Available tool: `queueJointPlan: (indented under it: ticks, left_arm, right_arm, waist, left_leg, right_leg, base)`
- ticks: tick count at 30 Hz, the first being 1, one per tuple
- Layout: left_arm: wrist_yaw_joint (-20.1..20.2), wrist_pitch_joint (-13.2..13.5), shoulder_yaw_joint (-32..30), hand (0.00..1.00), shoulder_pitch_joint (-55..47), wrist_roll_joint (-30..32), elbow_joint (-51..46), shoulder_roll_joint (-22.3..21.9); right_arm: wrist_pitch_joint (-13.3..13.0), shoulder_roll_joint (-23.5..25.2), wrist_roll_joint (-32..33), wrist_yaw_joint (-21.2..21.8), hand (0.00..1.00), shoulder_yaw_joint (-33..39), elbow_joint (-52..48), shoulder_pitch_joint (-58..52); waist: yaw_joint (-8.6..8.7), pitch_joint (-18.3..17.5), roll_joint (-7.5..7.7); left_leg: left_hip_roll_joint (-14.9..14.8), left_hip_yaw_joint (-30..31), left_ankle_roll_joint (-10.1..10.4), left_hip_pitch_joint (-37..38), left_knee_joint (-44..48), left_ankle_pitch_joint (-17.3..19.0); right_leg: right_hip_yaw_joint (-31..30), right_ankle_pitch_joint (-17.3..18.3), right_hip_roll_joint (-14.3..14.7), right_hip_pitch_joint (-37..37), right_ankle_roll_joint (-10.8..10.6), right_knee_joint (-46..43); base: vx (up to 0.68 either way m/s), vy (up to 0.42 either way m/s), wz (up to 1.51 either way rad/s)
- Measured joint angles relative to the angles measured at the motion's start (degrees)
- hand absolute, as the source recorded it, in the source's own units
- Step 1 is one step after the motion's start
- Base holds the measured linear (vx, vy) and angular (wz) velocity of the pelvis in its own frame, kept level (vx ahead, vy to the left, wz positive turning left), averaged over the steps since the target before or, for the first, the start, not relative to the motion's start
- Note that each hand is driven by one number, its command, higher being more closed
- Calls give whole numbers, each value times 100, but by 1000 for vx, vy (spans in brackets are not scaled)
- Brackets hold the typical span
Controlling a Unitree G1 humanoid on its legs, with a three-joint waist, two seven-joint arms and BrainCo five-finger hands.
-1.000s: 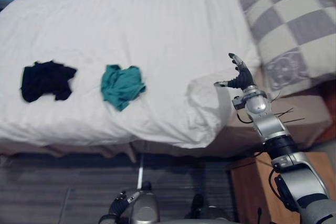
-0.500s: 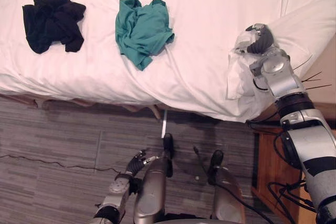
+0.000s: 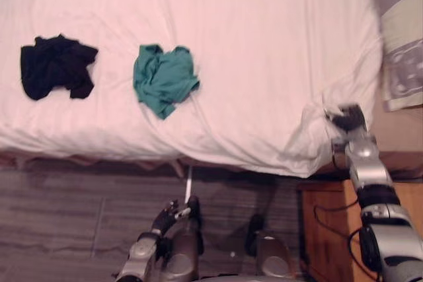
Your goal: Tidy the bed and pick cloth on bed and put in laundry
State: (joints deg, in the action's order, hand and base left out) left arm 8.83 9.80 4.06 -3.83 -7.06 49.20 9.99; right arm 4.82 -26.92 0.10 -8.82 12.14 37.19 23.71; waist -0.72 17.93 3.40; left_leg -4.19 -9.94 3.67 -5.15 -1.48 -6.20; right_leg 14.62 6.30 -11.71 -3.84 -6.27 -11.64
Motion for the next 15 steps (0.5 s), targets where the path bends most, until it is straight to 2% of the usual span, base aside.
queueJointPlan:
  ticks: [2,4,6,8,11,12,13,14,15]
  left_arm:
    - [10,-1,-70,0,-161,10,28,-43]
    - [32,-10,-253,0,-288,64,124,-68]
    - [35,-42,-298,0,-371,111,167,-55]
    - [105,-76,-436,0,-429,136,266,-85]
    - [123,-139,-565,0,-494,170,265,-74]
    - [125,-198,-654,0,-562,171,273,-76]
    - [125,-218,-703,0,-655,171,301,-59]
    - [126,-222,-702,0,-658,173,321,-52]
    - [127,-248,-703,0,-712,175,323,-44]
  right_arm:
    - [45,112,226,-26,0,424,156,-548]
    - [-97,253,497,5,0,995,376,-1014]
    - [-229,360,555,18,0,1272,405,-1154]
    - [-301,419,583,10,0,1363,378,-1463]
    - [-301,490,631,-122,0,1563,-39,-2207]
    - [-300,487,631,-148,0,1725,-139,-2331]
    - [-301,446,596,-365,0,2003,-368,-2489]
    - [-302,421,593,-404,0,2058,-427,-2532]
    - [-319,320,585,-537,100,2209,-594,-2628]
  waist:
    - [11,-332,34]
    - [89,-617,30]
    - [189,-752,20]
    - [195,-843,19]
    - [242,-889,13]
    - [303,-937,8]
    - [386,-999,-15]
    - [399,-1008,-14]
    - [472,-1042,-10]
  left_leg:
    - [30,-179,4,302,-202,3]
    - [69,-311,31,623,-389,27]
    - [76,-345,29,702,-394,28]
    - [52,-420,18,804,-419,36]
    - [18,-488,9,833,-442,38]
    - [8,-524,9,841,-444,38]
    - [3,-592,8,885,-446,40]
    - [3,-607,9,892,-446,44]
    - [4,-635,32,893,-447,71]
  right_leg:
    - [-129,-127,59,232,-45,281]
    - [-238,-179,68,470,-87,486]
    - [-256,-183,63,545,-95,507]
    - [-296,-181,96,610,-94,548]
    - [-343,-190,171,660,-78,588]
    - [-376,-201,183,651,-63,590]
    - [-434,-215,188,651,-43,603]
    - [-451,-213,189,652,-37,606]
    - [-480,-215,192,657,-33,632]
  base:
    - [105,22,-45]
    - [64,33,-35]
    - [5,20,-13]
    - [-63,6,-7]
    - [-76,10,-8]
    - [-61,16,-24]
    - [-61,18,-24]
    - [-79,27,-21]
    - [-83,34,-17]
